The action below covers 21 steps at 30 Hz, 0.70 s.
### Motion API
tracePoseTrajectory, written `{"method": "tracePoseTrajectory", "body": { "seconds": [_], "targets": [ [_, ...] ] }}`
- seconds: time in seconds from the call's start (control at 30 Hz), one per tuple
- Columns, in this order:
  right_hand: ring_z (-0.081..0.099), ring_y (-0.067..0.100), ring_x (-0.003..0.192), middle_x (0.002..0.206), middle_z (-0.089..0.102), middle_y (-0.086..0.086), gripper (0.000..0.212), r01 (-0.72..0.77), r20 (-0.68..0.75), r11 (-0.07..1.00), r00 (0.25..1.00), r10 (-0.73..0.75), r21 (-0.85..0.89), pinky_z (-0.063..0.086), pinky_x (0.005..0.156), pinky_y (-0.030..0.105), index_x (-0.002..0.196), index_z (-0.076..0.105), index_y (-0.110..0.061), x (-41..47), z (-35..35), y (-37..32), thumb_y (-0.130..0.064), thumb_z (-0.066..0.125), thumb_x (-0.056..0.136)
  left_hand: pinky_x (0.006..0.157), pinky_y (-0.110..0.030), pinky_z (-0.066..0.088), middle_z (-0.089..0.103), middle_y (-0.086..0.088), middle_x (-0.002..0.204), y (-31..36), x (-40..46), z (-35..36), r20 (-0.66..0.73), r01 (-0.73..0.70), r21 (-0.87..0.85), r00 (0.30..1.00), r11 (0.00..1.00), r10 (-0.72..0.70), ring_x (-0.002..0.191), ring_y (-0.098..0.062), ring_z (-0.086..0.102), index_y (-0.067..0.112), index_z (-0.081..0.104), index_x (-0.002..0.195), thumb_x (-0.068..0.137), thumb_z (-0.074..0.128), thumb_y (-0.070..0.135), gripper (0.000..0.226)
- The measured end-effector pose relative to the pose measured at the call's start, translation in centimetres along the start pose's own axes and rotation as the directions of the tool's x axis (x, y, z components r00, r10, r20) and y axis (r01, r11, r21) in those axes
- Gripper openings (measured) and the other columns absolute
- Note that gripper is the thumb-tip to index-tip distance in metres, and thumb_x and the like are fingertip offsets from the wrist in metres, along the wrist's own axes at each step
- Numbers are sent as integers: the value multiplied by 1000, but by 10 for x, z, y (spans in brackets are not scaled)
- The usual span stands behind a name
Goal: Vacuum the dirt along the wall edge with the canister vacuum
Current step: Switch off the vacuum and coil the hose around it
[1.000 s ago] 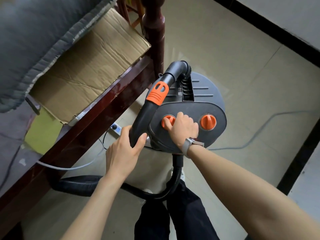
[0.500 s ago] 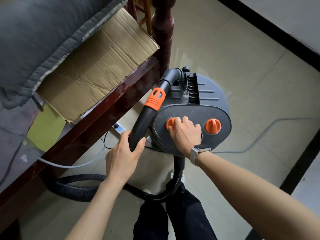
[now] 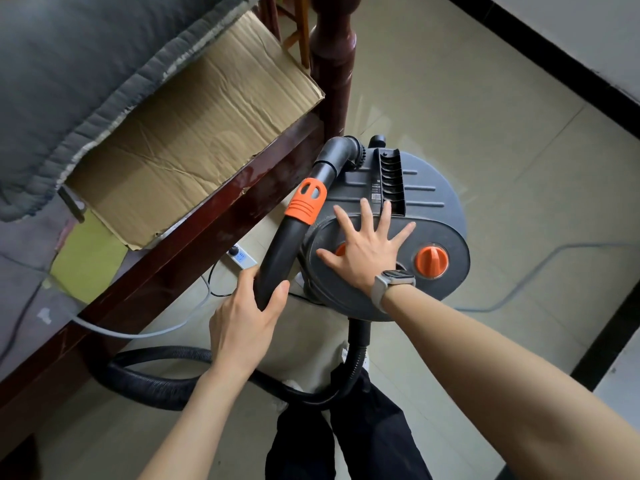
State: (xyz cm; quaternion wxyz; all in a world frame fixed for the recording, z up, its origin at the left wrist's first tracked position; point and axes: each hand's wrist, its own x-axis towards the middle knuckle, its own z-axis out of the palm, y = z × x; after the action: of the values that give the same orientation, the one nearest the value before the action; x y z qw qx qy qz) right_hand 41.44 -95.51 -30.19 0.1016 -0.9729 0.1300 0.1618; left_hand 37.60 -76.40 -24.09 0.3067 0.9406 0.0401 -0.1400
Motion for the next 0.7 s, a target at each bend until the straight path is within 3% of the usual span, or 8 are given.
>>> {"method": "tracePoseTrajectory", "body": {
  "seconds": [0.2, 0.47, 0.7],
  "targets": [
    [-11, 43, 141, 147, 18, 6, 74, 11, -21, 1000, 1000, -11, -2, -8, 98, 76, 140, 22, -37, 0, 4, 3, -73, 44, 80, 70, -35, 34, 64, 0, 95, 5, 0, -3, -3, 28, 5, 1000, 1000, -28, 90, -33, 57, 18, 50, 113, 90, 52, 44, 35],
    [-10, 36, 143, 144, 23, 3, 73, 64, -16, 998, 998, -64, -11, -5, 101, 75, 140, 26, -39, -17, 1, 28, -72, 49, 78, 70, -35, 37, 67, -2, 97, 10, -10, -2, -15, 8, -10, 1000, 1000, -8, 91, -34, 58, 20, 50, 115, 89, 53, 45, 36],
    [-8, 31, 143, 147, 21, 0, 75, 103, 28, 992, 994, -101, -69, 0, 105, 71, 140, 26, -40, -42, -2, 72, -73, 50, 76, 69, -35, 38, 60, 10, 85, 18, -24, 3, 51, -38, -42, 998, 998, 40, 89, -29, 60, 26, 52, 110, 87, 53, 53, 37]
  ]
}}
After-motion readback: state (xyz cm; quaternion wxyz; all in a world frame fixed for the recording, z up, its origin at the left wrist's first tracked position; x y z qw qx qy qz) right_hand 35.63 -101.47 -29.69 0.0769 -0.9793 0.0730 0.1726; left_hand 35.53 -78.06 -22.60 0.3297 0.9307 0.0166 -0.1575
